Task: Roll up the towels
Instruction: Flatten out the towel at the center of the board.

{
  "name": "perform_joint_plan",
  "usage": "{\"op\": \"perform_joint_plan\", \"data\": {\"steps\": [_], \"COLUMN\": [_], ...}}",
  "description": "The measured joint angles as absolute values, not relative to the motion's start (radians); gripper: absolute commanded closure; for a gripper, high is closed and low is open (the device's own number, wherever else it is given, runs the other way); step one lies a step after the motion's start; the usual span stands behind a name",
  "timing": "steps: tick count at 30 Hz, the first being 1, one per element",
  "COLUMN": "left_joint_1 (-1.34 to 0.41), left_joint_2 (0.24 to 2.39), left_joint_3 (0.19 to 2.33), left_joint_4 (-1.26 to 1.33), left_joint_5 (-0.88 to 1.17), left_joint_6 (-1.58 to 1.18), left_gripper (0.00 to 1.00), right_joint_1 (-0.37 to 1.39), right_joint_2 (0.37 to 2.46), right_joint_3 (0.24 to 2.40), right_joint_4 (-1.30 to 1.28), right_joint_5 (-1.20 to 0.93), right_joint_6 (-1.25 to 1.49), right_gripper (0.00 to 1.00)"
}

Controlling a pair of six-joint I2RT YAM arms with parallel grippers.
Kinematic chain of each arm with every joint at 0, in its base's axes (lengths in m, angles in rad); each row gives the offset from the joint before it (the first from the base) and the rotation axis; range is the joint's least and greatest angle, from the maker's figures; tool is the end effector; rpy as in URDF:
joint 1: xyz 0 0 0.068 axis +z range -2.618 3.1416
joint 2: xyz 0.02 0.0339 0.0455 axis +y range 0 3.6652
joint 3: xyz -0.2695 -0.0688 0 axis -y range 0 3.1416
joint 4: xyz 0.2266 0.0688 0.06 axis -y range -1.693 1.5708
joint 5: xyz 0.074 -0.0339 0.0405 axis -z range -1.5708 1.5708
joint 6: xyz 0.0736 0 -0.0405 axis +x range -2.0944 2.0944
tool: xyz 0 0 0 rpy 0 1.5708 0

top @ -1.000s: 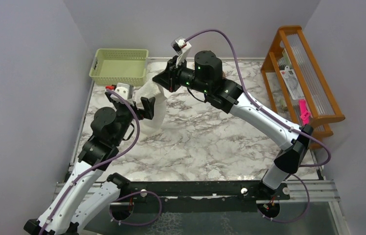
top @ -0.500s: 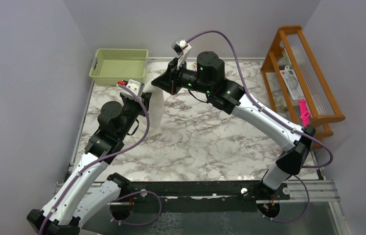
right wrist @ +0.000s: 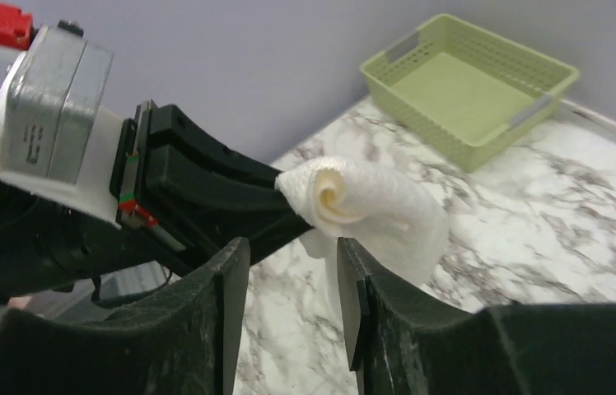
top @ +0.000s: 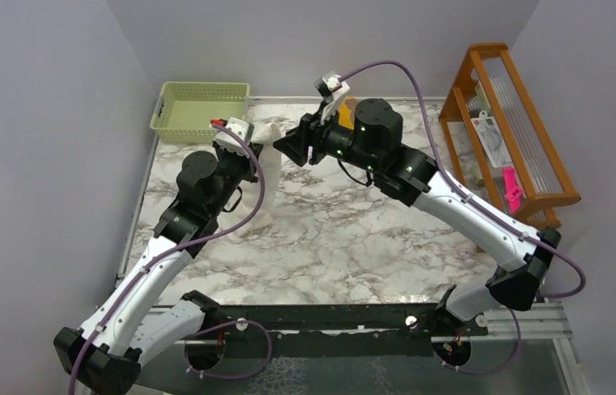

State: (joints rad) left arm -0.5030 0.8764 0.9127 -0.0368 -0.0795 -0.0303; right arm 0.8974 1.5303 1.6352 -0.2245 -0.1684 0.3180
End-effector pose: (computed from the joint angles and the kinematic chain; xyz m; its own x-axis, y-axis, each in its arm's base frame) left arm 0.1949 -0.1005 0.3887 -0.0129 -0.0274 -0.9995 0.4108 0.9112 -0.0303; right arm 0.2234 0.2998 0.4487 -0.3441 0.0630 -0.9368 -0.8073 0.4896 0.3294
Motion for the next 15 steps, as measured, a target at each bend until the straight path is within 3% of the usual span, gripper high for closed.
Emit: {"op": "perform_joint_plan", "data": {"steps": [6,15], "left_joint_1": [-0.501,-0.501], "left_joint_2": [1.023,1.031], "left_joint_3": [1.042,1.135], "left_joint_4": [-0.070,-0.108], "left_joint_5": [-0.054,-0.101], "left_joint_6": [-0.036,-0.101], "left_gripper": [1.00,1.00], "right_joint_1": [0.847,0.672], "right_joint_2": [1.355,1.090], "right_joint_3": [1.443,0.911], "right_joint_4": [-0.189,-0.015], "right_joint_5": [-0.050,0.010], "right_joint_6": [0.312,0.361], "right_gripper": [0.35,0.34]}}
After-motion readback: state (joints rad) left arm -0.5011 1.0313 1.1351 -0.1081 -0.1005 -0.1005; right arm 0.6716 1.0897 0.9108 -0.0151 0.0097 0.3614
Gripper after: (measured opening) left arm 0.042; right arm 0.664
